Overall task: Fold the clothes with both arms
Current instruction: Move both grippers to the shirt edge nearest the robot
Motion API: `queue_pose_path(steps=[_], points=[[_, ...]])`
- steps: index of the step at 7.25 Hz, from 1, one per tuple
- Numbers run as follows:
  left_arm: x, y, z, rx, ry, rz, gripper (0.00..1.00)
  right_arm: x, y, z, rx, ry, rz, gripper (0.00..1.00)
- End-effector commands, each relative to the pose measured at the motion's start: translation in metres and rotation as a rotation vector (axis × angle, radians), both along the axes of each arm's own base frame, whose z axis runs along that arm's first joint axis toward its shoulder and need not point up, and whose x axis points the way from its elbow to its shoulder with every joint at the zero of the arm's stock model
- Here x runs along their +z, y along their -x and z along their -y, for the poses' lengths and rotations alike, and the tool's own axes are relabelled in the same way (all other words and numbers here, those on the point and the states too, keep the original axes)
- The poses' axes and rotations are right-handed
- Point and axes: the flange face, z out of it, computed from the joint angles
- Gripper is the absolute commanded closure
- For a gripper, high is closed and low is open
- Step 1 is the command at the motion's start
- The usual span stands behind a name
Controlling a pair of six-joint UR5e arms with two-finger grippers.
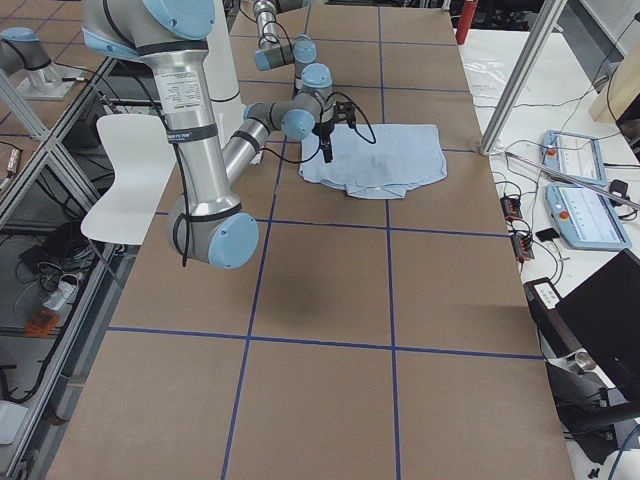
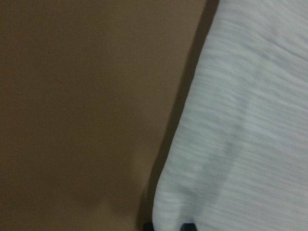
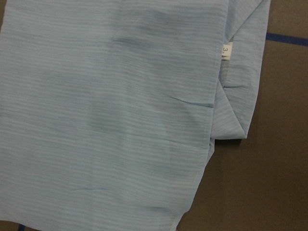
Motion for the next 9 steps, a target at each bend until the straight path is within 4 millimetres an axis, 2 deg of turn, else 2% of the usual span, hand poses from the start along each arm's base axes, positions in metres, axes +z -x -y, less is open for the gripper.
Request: queue_pose_path(steps=[1, 2, 3, 5, 6, 7, 9], points=[[-0.014, 0.011, 0.006, -0.007, -0.009, -0.029, 1.0, 0.001, 0.002, -0.001, 0.038, 0.058, 0.005, 0.0], [-0.026, 0.025, 0.011, -0.018, -0.018, -0.054, 1.0, 0.0, 0.005, -0.003, 0.106, 0.159, 0.017, 0.0], [-0.035, 0.033, 0.009, -0.016, -0.019, -0.052, 1.0, 0.001, 0.015, -0.014, 0.166, 0.261, 0.024, 0.0], [-0.039, 0.036, 0.007, -0.015, -0.022, -0.059, 1.0, 0.002, 0.06, -0.047, 0.302, 0.438, 0.013, 0.0], [-0.04, 0.036, 0.007, -0.015, -0.022, -0.061, 1.0, 0.005, 0.086, -0.056, 0.38, 0.513, -0.001, 0.0], [-0.042, 0.036, 0.007, -0.015, -0.023, -0.063, 1.0, 0.01, 0.114, -0.061, 0.449, 0.565, -0.021, 0.0], [-0.045, 0.036, 0.007, -0.015, -0.025, -0.069, 1.0, 0.016, 0.139, -0.066, 0.528, 0.645, -0.038, 0.0]])
